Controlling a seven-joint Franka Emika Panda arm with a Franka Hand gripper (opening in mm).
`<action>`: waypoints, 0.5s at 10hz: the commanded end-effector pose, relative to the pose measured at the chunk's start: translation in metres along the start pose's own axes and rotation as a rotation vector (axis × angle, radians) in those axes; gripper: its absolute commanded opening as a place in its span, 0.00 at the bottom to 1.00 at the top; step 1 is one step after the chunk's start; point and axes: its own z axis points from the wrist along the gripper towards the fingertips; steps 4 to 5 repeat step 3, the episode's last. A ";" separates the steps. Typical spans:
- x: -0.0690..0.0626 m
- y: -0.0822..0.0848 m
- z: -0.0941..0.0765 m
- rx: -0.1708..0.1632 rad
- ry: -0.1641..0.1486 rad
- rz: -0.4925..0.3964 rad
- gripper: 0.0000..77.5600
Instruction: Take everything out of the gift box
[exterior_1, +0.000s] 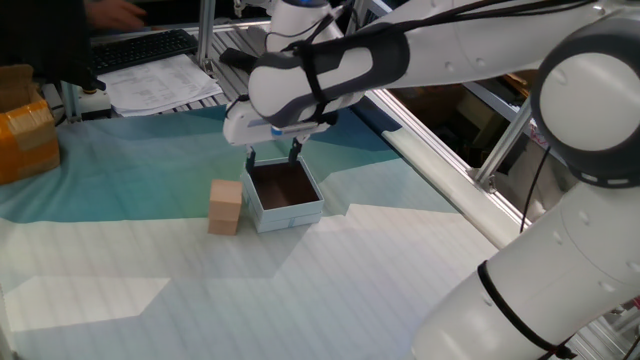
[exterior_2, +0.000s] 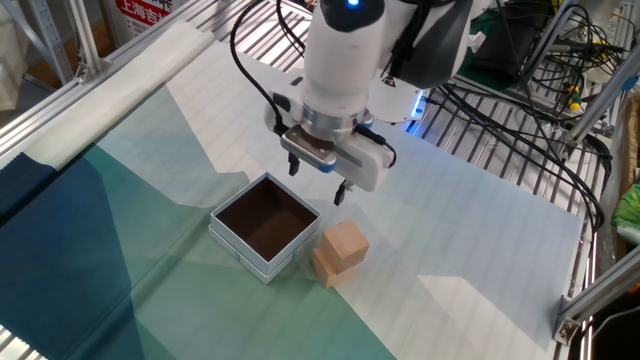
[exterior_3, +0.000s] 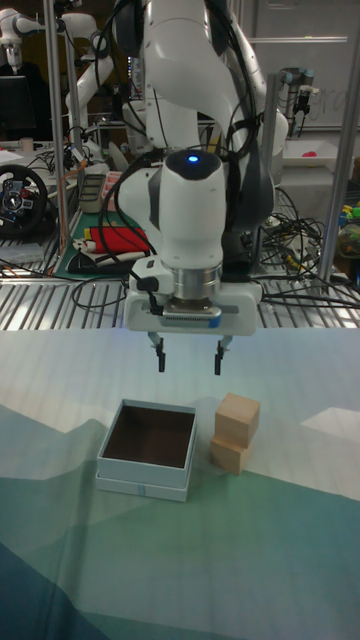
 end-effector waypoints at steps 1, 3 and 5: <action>-0.003 -0.002 -0.004 -0.002 0.006 0.008 1.00; -0.004 -0.003 -0.006 -0.002 0.010 0.018 1.00; -0.004 -0.003 -0.006 -0.002 0.010 0.018 1.00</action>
